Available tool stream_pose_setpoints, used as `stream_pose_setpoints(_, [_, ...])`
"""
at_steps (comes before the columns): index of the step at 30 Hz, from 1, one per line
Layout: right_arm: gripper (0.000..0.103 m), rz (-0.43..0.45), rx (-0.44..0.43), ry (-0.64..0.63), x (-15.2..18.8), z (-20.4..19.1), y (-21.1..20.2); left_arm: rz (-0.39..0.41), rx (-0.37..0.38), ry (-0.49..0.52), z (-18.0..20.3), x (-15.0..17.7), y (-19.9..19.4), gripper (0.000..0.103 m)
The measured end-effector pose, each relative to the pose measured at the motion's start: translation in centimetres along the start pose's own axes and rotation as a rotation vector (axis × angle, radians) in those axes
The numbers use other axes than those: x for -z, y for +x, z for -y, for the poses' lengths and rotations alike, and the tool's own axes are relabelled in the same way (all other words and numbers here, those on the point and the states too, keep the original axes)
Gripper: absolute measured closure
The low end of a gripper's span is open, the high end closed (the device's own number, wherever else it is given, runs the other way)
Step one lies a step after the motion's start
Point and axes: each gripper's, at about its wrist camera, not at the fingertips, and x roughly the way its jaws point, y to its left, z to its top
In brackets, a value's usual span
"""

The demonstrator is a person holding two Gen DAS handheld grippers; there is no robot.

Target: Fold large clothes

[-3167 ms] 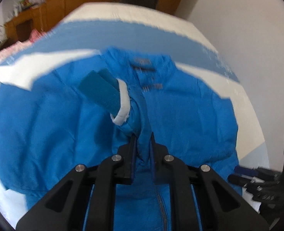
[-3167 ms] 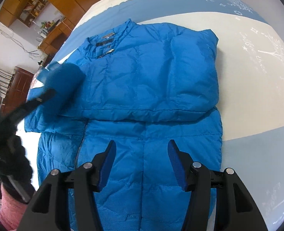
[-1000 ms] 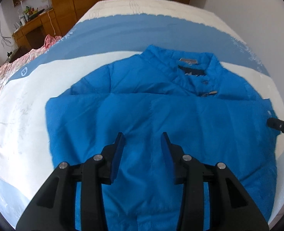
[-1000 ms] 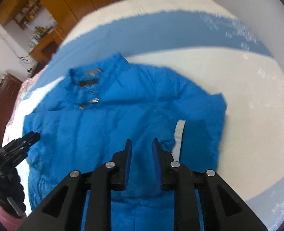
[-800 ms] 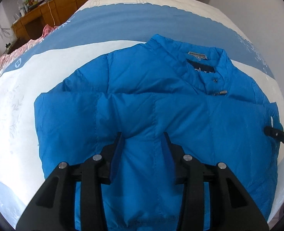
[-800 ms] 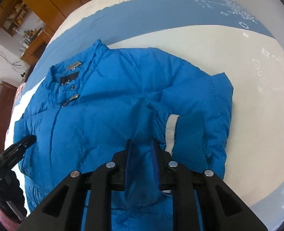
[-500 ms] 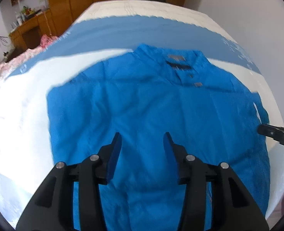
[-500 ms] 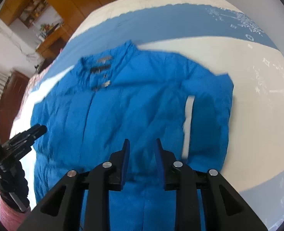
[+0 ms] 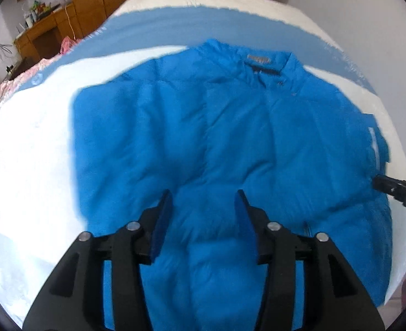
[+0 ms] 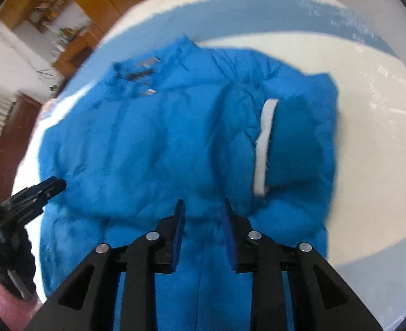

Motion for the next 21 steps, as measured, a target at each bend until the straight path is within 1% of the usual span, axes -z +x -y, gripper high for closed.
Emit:
stream_pose_setpoints(1, [0.065,0.016,-0.010,-0.007,1.2,0.3,-1.7,0.011,-0.008,0.007,-0.5,0.8,-1.4,0.043])
stream_pose_setpoints(2, [0.062,0.024,-0.017,-0.010,2.1,0.5,-2.7,0.023,-0.011,0.014,-0.9,1.7,-2.6,0.039])
stream_pose_setpoints(3, [0.061,0.032,-0.026,-0.019,3.6,1.0,-4.2,0.033,-0.016,0.025,-1.5,2.9,-3.9,0.037])
stream_pose_setpoints(4, [0.058,0.034,-0.030,-0.017,4.9,1.5,-5.2,0.032,-0.031,0.034,-2.3,4.3,-5.1,0.033])
stream_pose_setpoints(5, [0.055,0.033,-0.034,-0.012,5.9,1.9,-5.8,0.024,-0.041,0.036,-2.9,5.3,-5.8,0.031])
stream_pose_setpoints(6, [0.055,0.029,-0.039,0.001,7.4,2.5,-6.7,0.009,-0.054,0.033,-3.9,6.8,-6.6,0.030])
stream_pose_setpoints(8, [0.053,0.011,-0.054,0.042,10.1,3.6,-7.7,-0.035,-0.054,-0.002,-5.7,9.7,-7.7,0.029])
stream_pose_setpoints(9, [0.053,0.003,-0.063,0.058,10.8,4.0,-7.8,-0.059,-0.047,-0.027,-6.5,11.0,-8.1,0.028])
stream_pose_setpoints(10, [0.053,-0.012,-0.073,0.084,12.4,4.6,-8.1,-0.079,-0.042,-0.047,-7.1,12.0,-8.4,0.028])
stream_pose_setpoints(11, [0.052,-0.022,-0.071,0.095,13.2,4.9,-8.2,-0.109,-0.035,-0.079,-7.8,14.0,-8.8,0.028])
stream_pose_setpoints(13, [0.051,-0.052,-0.042,0.112,15.9,5.6,-8.5,-0.141,-0.036,-0.102,-8.4,16.2,-9.3,0.028])
stream_pose_setpoints(14, [0.050,-0.060,-0.042,0.119,16.8,5.8,-8.6,-0.161,-0.027,-0.111,-8.5,17.7,-9.5,0.028])
stream_pose_setpoints(15, [0.049,-0.072,-0.062,0.132,17.9,6.0,-8.6,-0.177,-0.011,-0.120,-8.5,18.8,-9.6,0.028])
stream_pose_setpoints(17, [0.048,-0.091,-0.096,0.154,19.6,6.2,-8.4,-0.206,0.016,-0.133,-8.2,20.4,-9.4,0.028])
stream_pose_setpoints(19, [0.048,-0.117,-0.103,0.162,21.0,6.3,-8.0,-0.246,0.042,-0.154,-8.0,21.9,-8.8,0.028])
stream_pose_setpoints(21, [0.048,-0.136,-0.120,0.165,21.9,6.2,-7.4,-0.252,0.060,-0.169,-7.9,22.6,-8.4,0.028])
